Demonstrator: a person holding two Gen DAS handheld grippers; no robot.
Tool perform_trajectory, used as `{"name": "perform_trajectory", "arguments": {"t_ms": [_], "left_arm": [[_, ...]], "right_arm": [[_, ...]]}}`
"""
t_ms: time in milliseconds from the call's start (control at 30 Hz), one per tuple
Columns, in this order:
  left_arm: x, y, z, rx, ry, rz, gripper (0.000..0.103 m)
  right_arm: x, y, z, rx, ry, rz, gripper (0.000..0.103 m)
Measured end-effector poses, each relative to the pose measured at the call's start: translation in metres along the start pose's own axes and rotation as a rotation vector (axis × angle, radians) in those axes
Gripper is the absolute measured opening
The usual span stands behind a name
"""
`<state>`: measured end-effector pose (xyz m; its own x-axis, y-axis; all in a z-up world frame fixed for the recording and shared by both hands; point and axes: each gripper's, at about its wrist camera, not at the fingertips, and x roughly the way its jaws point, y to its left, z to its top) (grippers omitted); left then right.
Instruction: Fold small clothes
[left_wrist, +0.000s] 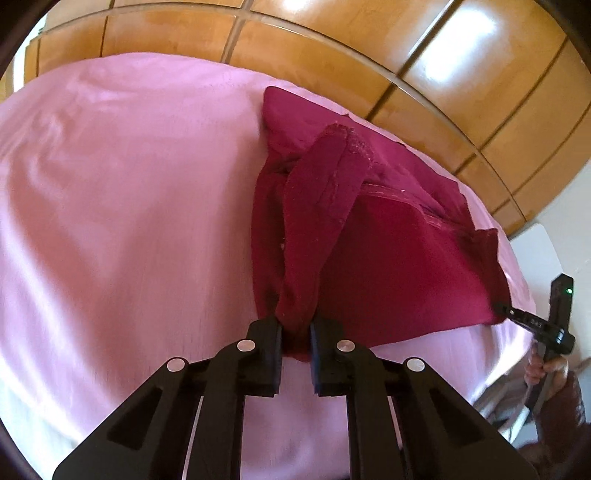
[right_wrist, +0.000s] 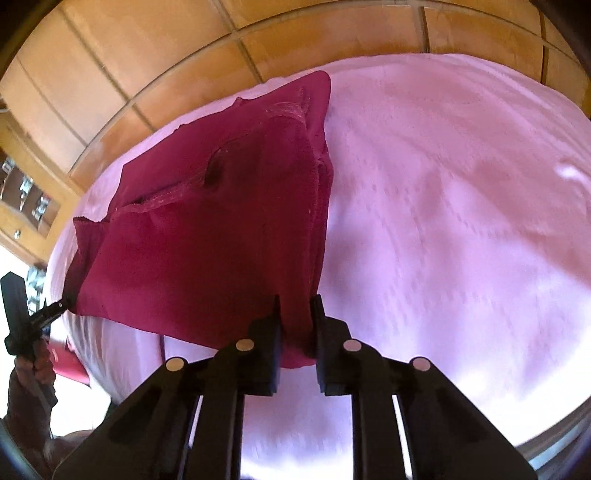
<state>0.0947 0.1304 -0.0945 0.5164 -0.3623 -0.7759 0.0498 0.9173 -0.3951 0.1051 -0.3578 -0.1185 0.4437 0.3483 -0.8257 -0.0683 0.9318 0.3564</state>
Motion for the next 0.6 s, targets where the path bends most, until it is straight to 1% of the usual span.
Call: {"name": "perform_trajectory", "arguments": {"t_ms": [100,200,233,267,300,333,367,400,467,500,533,567,600], "left_arm": [[-0.017,-0.001,-0.029,-0.002,0.024,-0.023,0.010],[-0.027,-0.003,-0.054,0.018,0.044,-0.012,0.010],[-0.030,-0.003,-0.057,0.022,0.041,-0.018,0.011],[-0.032,-0.002,-0.057,0.021,0.032,-0.033,0.012],[-0.036,0.001,-0.053,0.005,0.009,-0.057,0.013],[-0.038,0.000,-0.046,-0.004,-0.009,-0.067,0.019],[-0.040,0.001,-0.040,-0.006,-0.030,-0.068,0.024],[-0.042,0.003,-0.034,-0.003,-0.052,-0.064,0.026],[-0.041,0.001,-0.016,0.010,-0.090,-0.047,0.033],[-0.038,0.000,-0.010,0.016,-0.102,-0.043,0.034],[-0.034,-0.001,-0.003,0.022,-0.106,-0.048,0.037],[-0.028,-0.002,0.003,0.027,-0.103,-0.060,0.044],[-0.021,-0.005,0.008,0.029,-0.100,-0.068,0.048]], "right_arm": [[-0.011,-0.001,-0.020,-0.032,0.048,0.008,0.013],[-0.016,0.000,-0.034,-0.070,0.100,0.021,0.014],[-0.018,-0.001,-0.034,-0.071,0.107,0.024,0.017],[-0.018,-0.001,-0.032,-0.068,0.105,0.022,0.024],[-0.019,-0.003,-0.027,-0.063,0.087,0.016,0.029],[-0.022,-0.004,-0.022,-0.060,0.064,0.008,0.032],[-0.023,-0.004,-0.016,-0.057,0.041,0.001,0.038],[-0.024,-0.004,-0.008,-0.053,0.013,-0.009,0.047],[-0.026,-0.003,0.004,-0.056,-0.034,-0.031,0.054],[-0.023,0.000,0.013,-0.069,-0.055,-0.052,0.054],[-0.020,0.001,0.019,-0.077,-0.065,-0.065,0.054],[-0.015,0.003,0.025,-0.081,-0.070,-0.070,0.054],[-0.010,0.004,0.031,-0.086,-0.073,-0.071,0.054]]}}
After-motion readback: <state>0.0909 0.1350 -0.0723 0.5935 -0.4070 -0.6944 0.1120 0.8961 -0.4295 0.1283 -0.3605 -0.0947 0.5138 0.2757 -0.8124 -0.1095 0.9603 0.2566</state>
